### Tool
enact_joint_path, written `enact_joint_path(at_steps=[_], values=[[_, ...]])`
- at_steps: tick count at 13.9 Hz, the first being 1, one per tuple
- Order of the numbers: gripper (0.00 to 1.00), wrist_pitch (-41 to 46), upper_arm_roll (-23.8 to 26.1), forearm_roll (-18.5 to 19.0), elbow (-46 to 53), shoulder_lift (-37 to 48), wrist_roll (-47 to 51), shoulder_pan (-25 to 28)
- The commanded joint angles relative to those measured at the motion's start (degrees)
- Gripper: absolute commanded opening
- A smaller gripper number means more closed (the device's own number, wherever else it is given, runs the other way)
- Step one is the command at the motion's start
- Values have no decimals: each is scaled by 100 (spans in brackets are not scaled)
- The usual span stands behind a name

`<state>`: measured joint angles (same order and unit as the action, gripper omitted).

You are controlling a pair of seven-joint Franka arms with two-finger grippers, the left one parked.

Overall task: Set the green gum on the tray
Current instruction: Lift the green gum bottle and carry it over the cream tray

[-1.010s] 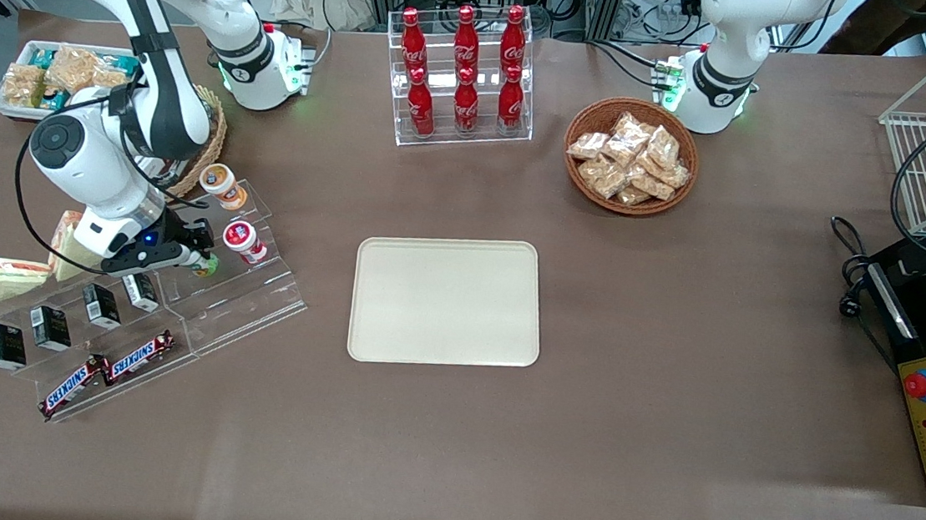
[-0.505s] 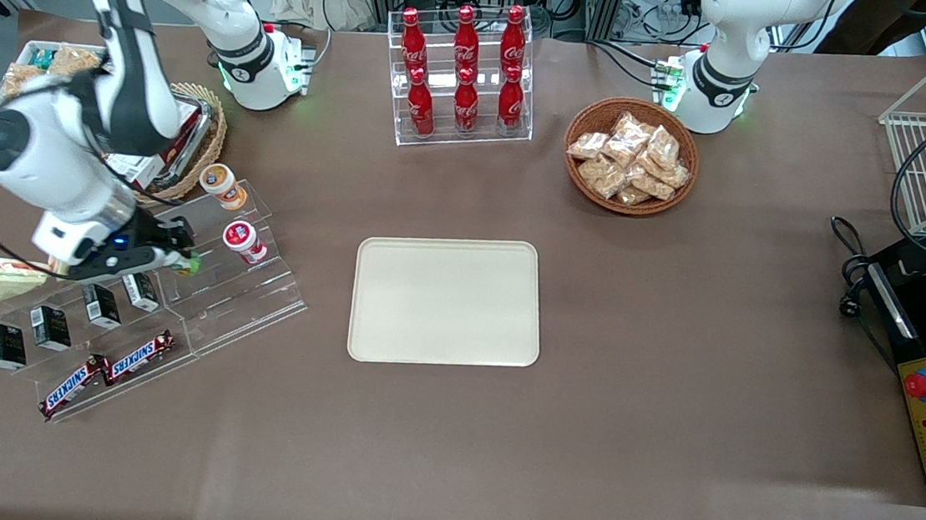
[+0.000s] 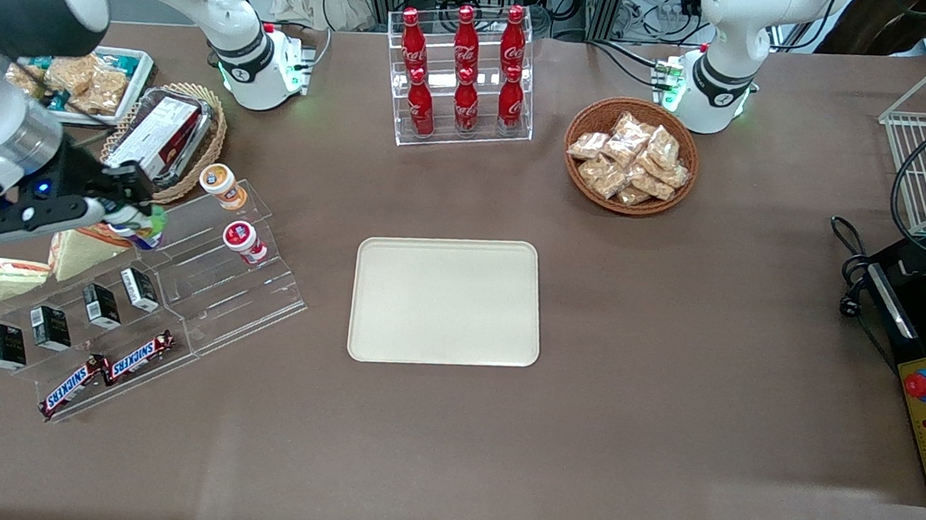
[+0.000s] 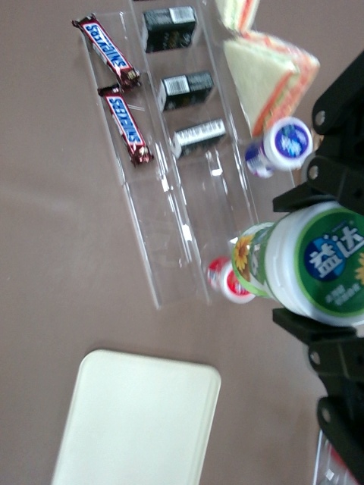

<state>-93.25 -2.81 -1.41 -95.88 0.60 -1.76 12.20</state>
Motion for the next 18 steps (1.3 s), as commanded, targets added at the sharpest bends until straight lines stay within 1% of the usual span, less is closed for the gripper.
enact_joint_path(at_steps=[1, 2, 3, 5, 7, 10, 12, 15, 18], values=[[26, 193, -17, -209, 351, -201, 1742, 834], [26, 106, -17, -297, 360, -297, 2454, 1167], [26, 36, -17, -307, 412, -428, 2974, 1440], [26, -463, -17, -324, 387, -675, 3575, 1855], [26, -1043, -26, -325, -7, -930, 3848, 2093], [26, -2702, -35, -281, -1288, -1035, 4437, 2470], [26, -3600, -35, -272, -1887, -1228, 4588, 2585], [26, -4690, -26, -272, -2512, -1624, 4693, 2743], [26, -5421, -35, -272, -2830, -1940, 4974, 2971]])
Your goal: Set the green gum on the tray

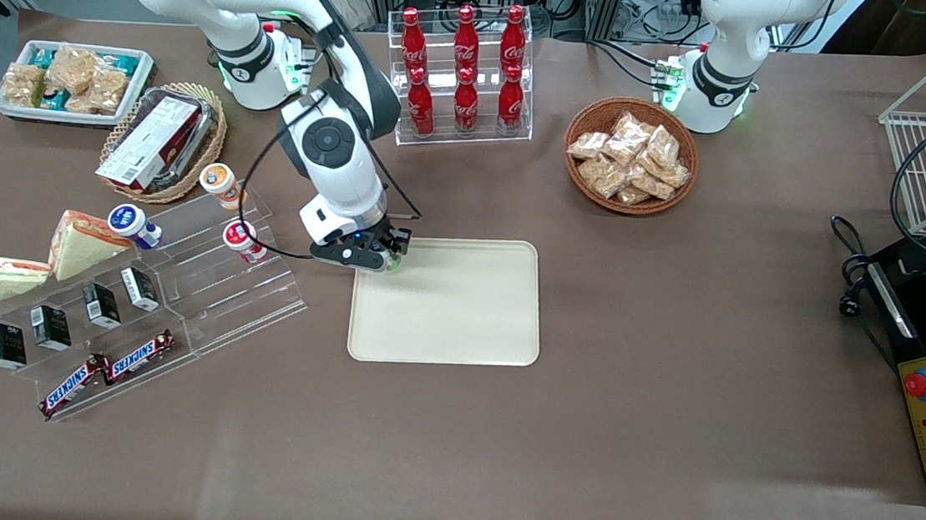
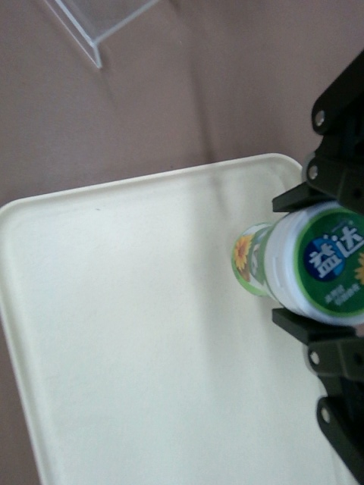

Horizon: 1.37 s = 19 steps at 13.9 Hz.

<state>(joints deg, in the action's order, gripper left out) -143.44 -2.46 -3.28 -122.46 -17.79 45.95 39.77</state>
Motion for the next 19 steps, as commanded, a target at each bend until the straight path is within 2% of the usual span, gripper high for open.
enact_joint_path(at_steps=[1, 2, 3, 4, 5, 11, 15, 18, 19], values=[[27, -526, -71, -85, -173, -215, 265, 267], [27, -605, -71, -85, -173, -321, 291, 268], [37, -684, -71, -85, -173, -400, 292, 277], [94, -711, -71, -85, -165, -453, 300, 268], [100, -703, -71, -85, -156, -462, 300, 259], [100, -572, -97, -94, 2, -331, 266, 163], [100, 1357, -281, -59, 1036, 283, 169, 101], [100, 2834, -80, -24, 1977, 758, -190, -494], [100, 3248, 155, -24, 2258, 916, -409, -854]])
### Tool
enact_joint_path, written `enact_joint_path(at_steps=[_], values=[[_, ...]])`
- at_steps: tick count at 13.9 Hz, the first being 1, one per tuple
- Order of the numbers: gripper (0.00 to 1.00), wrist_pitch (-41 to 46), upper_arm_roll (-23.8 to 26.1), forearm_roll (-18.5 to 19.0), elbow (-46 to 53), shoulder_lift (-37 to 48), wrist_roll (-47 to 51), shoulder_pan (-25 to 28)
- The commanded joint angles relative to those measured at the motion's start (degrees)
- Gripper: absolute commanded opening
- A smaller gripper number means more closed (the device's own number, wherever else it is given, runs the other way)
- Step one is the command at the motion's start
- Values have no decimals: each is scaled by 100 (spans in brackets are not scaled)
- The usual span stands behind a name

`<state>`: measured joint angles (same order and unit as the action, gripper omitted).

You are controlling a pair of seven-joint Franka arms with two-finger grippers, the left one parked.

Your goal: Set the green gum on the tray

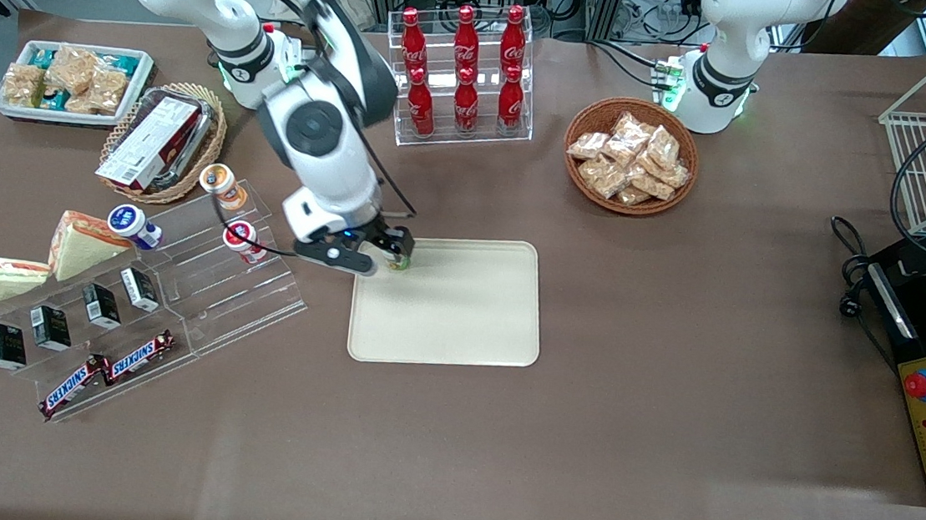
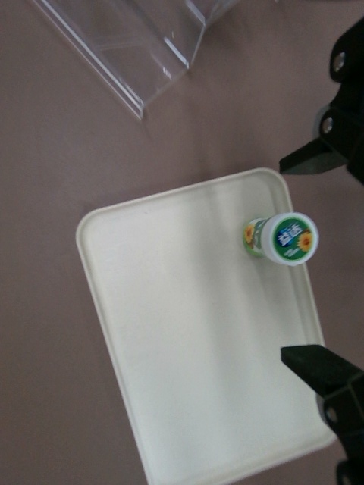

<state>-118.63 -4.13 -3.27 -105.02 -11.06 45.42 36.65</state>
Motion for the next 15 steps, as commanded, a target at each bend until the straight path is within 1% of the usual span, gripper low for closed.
enact_joint_path(at_steps=[1, 2, 3, 4, 5, 6, 9, 11, 12, 15], values=[[100, 1145, 681, -16, 788, 410, -567, -1023], [100, 1463, 1094, -16, 991, 560, -839, -1602], [100, 1666, 1403, -7, 1080, 744, -1259, -2095], [100, 1737, 1449, 63, 1063, 920, -1768, -2370], [100, 1808, 1380, 142, 1020, 1061, -2312, -2573], [100, 1861, 1170, 169, 1019, 1114, -2805, -2766], [100, 1870, 143, 169, 1010, 1194, -4098, -2812], [100, 1896, -289, 169, 1010, 1194, -4898, -2847], [100, 1896, -325, 134, 1028, 1176, -5119, -2969], [100, 2195, -282, 81, 1124, 1176, -5087, -3076]])
